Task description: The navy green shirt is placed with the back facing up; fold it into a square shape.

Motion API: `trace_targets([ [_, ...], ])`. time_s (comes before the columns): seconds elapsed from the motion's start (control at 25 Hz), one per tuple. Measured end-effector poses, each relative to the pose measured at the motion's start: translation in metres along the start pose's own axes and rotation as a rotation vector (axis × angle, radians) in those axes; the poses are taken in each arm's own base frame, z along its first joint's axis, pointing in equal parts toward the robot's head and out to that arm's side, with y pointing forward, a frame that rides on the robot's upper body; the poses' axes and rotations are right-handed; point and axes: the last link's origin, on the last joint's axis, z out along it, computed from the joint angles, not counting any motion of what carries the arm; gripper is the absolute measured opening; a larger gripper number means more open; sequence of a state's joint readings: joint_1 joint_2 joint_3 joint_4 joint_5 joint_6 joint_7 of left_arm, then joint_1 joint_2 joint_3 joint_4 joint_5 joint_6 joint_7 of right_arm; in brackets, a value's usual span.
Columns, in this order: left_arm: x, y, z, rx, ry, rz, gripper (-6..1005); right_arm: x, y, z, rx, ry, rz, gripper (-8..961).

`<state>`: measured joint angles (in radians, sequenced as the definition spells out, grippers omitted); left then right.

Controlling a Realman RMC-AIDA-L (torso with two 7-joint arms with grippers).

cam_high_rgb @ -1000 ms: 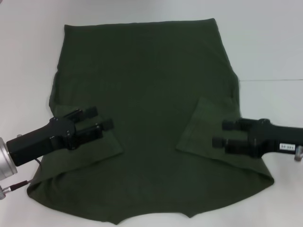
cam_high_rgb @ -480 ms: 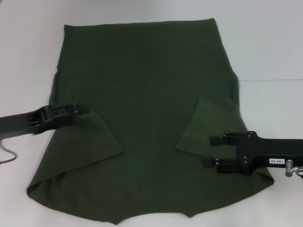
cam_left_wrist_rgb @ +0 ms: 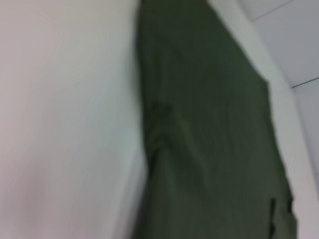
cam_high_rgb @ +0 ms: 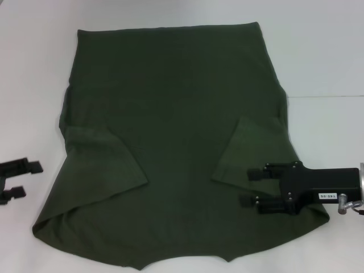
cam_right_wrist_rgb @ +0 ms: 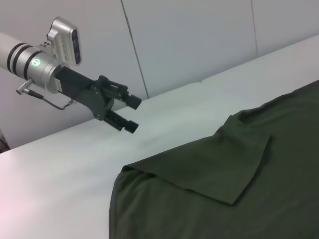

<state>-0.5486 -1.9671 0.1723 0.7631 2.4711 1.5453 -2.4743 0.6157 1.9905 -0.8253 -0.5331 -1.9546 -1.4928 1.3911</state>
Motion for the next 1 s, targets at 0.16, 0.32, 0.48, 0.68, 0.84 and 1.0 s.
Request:
trace_targets([
  [0.16,-0.006,-0.008,-0.005,0.028,-0.023,-0.026,873,-0.002,0.0,0.004,-0.008,0.006,-0.003,775],
  [0.32,-0.012,-0.013,-0.005,0.057,-0.062,-0.045,873,-0.004,-0.001,0.006,-0.014,0.012,-0.009,774],
  [0.48,-0.016,-0.018,-0.004,0.086,-0.081,-0.063,873,-0.004,-0.001,0.008,-0.018,0.025,-0.014,774],
  [0.68,-0.019,-0.021,-0.001,0.094,-0.088,-0.08,873,-0.006,-0.002,0.009,-0.014,0.026,-0.02,774],
  [0.84,-0.022,-0.023,0.007,0.096,-0.099,-0.095,872,-0.007,-0.003,0.009,-0.009,0.028,-0.023,773],
  [1.0,-0.023,-0.025,0.01,0.112,-0.101,-0.096,872,-0.007,-0.003,0.009,-0.009,0.028,-0.026,773],
])
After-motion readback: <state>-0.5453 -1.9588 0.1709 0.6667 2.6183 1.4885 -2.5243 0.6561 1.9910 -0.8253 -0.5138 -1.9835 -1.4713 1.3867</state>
